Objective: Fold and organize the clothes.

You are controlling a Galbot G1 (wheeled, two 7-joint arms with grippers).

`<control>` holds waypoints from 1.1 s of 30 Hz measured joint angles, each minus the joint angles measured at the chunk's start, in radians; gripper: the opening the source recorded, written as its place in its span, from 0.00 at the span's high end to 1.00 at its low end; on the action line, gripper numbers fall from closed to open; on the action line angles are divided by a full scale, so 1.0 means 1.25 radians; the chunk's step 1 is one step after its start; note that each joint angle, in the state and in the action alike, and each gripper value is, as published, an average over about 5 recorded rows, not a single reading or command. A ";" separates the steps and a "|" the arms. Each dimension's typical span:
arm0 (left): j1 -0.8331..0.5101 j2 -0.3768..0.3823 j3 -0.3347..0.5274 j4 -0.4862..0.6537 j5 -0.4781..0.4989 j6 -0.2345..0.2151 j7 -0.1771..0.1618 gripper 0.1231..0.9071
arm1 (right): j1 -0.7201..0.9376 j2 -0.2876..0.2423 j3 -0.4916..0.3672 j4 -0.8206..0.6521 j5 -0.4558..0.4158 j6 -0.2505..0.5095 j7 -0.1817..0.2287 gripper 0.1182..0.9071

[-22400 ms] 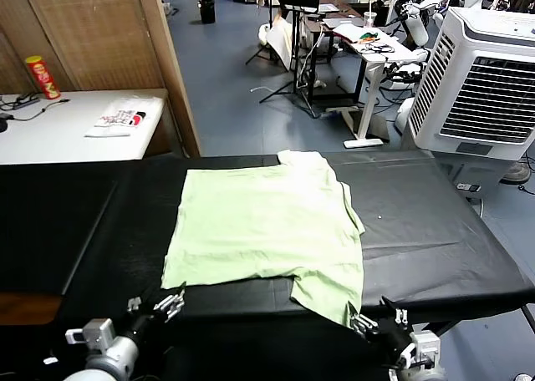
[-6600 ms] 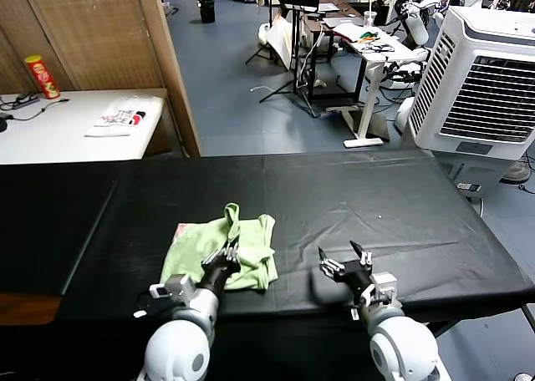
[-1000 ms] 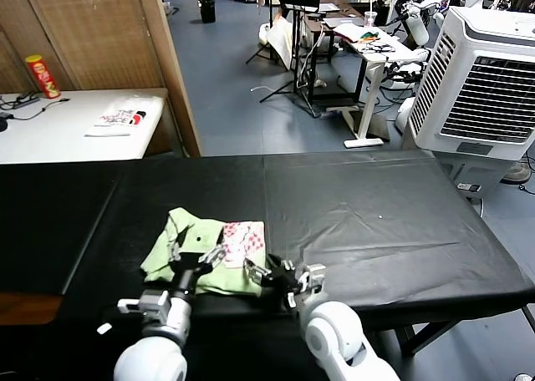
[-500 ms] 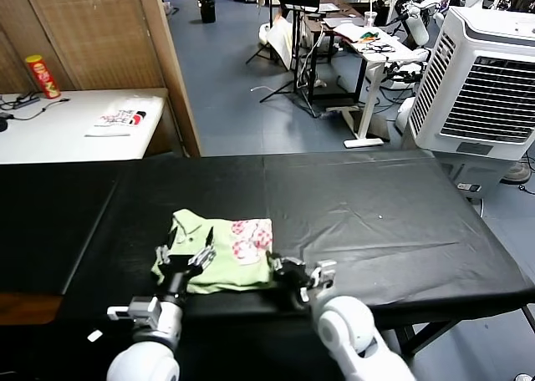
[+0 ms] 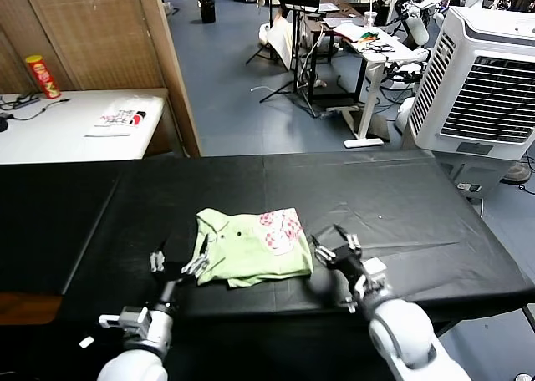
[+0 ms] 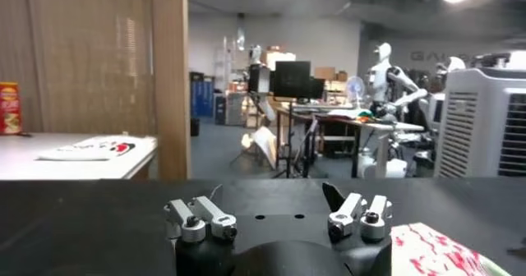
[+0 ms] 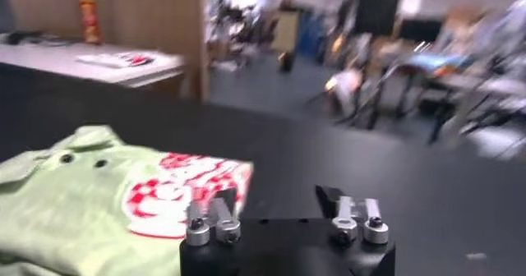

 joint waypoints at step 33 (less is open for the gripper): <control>0.369 0.168 -0.152 -0.088 -0.181 -0.021 -0.103 0.14 | -0.604 0.148 0.103 0.246 -0.170 0.229 0.136 0.14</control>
